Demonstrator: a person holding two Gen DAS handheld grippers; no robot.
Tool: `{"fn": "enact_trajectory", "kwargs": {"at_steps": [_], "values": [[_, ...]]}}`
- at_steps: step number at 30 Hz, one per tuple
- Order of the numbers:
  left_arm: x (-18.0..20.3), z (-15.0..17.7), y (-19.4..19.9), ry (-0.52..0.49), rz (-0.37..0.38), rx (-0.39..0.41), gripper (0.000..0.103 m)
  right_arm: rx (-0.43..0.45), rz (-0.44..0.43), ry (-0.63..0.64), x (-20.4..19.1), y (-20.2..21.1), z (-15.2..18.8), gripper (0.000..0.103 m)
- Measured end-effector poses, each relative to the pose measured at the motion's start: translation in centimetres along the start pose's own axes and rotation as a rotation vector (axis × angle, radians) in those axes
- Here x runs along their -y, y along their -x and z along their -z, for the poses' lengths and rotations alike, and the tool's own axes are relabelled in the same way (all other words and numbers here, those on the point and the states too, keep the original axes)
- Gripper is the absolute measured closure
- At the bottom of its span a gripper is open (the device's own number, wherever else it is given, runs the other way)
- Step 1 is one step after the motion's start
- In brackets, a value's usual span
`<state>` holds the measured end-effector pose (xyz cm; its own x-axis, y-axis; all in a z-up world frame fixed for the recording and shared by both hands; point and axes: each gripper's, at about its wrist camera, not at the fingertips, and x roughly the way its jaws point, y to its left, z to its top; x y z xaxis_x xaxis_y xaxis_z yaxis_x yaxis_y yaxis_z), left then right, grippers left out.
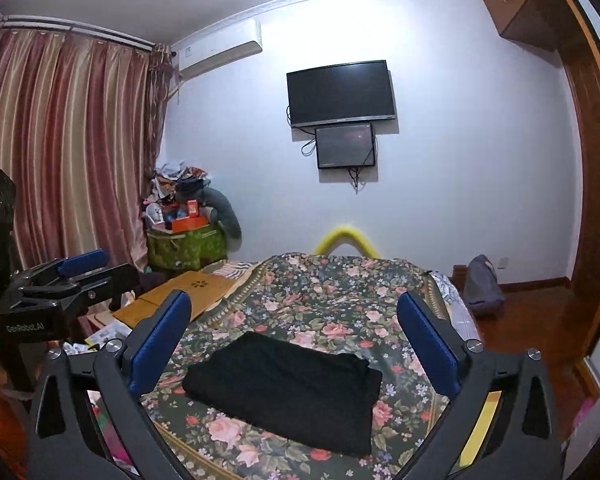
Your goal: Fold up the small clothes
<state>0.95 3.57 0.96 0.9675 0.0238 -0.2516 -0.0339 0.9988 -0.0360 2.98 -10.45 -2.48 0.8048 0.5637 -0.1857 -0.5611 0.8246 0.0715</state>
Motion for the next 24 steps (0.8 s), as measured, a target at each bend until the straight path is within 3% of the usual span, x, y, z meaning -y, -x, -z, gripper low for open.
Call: {"fn": "enact_trajectory", "kwargs": {"at_steps": [24], "values": [[-0.17, 0.28, -0.17, 0.012, -0.016, 0.0, 0.0, -0.008, 0.001, 0.001, -0.36, 0.61, 0.44, 0.001]]}}
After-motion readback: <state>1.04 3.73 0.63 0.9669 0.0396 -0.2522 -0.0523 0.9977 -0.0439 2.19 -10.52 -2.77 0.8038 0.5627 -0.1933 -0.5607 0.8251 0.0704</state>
